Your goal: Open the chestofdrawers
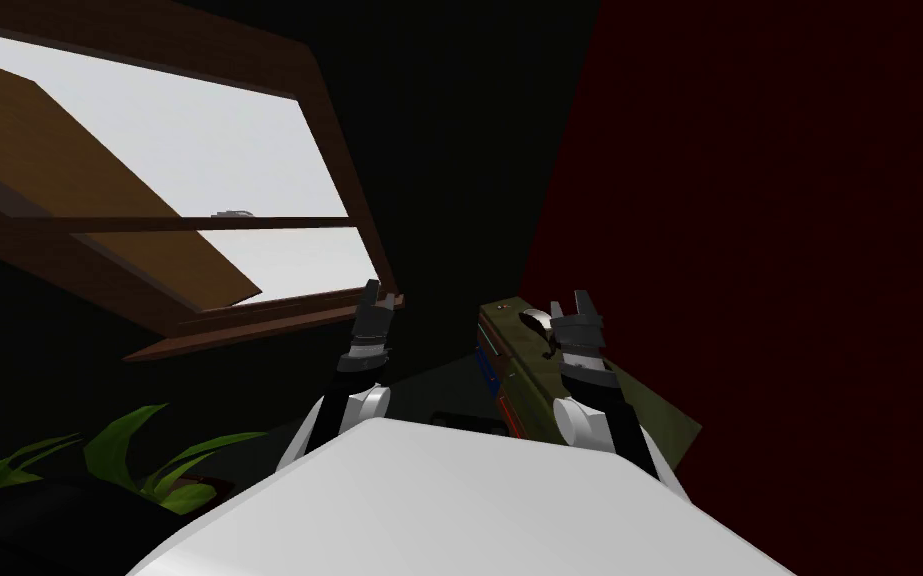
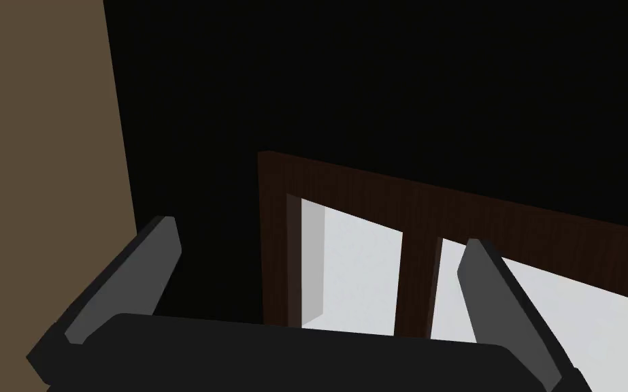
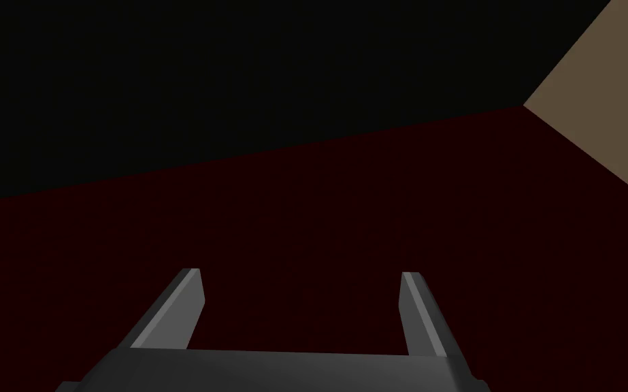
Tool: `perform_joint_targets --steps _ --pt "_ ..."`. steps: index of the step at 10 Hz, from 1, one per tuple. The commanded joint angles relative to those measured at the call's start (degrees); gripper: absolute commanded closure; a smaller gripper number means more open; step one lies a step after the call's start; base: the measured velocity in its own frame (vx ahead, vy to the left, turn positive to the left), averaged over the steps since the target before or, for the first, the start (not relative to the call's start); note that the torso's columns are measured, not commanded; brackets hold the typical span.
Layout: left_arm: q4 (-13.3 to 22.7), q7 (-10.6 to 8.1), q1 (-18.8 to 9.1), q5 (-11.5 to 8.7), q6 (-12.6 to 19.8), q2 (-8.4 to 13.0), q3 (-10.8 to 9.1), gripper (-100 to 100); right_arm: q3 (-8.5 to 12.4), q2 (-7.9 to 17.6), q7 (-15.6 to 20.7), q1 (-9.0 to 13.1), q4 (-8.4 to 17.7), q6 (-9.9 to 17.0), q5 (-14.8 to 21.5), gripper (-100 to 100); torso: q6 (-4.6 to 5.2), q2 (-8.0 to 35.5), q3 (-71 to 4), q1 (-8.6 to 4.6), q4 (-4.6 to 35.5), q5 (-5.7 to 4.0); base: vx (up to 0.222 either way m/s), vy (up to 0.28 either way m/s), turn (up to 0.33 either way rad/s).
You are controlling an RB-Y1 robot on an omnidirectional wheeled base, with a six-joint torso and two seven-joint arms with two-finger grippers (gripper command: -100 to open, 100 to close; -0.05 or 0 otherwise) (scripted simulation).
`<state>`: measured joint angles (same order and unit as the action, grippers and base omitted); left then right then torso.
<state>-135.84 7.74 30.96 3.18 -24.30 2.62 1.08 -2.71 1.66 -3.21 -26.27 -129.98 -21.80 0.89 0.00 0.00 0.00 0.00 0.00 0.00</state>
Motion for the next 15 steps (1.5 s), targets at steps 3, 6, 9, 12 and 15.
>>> perform_joint_targets --steps 3,6,9,12,15 --pt "0.0 0.00 0.0 0.0 0.0 0.0 0.00 0 0.0 0.0 0.0 0.0 0.0 0.0 0.0 0 0.00 10.0 -20.1 0.00 10.1 0.00 0.000 0.000 0.000" --pt "0.0 0.00 0.0 0.0 0.0 0.0 0.00 0 0.0 0.0 0.0 0.0 0.0 0.0 0.0 0 0.00 22.7 -45.4 0.00 22.7 0.00 0.000 0.000 0.000" --pt "0.0 0.00 0.0 0.0 0.0 0.0 0.00 0 0.0 0.0 0.0 0.0 0.0 0.0 0.0 0 0.00 35.4 -70.7 0.00 35.4 0.00 0.000 0.000 0.000" --pt "0.0 0.00 0.0 0.0 0.0 0.0 0.01 0 0.4 4.0 -0.4 1.0 4.8 4.0 3.7 -100 -0.01 42.0 -84.3 0.21 42.0 0.06 0.016 0.068 0.085" --pt "0.0 0.00 0.0 0.0 0.0 0.0 0.01 0 0.6 5.4 -0.7 1.6 7.9 6.6 6.3 -100 0.01 42.3 -84.6 -0.10 42.3 -0.02 0.031 0.072 0.045"
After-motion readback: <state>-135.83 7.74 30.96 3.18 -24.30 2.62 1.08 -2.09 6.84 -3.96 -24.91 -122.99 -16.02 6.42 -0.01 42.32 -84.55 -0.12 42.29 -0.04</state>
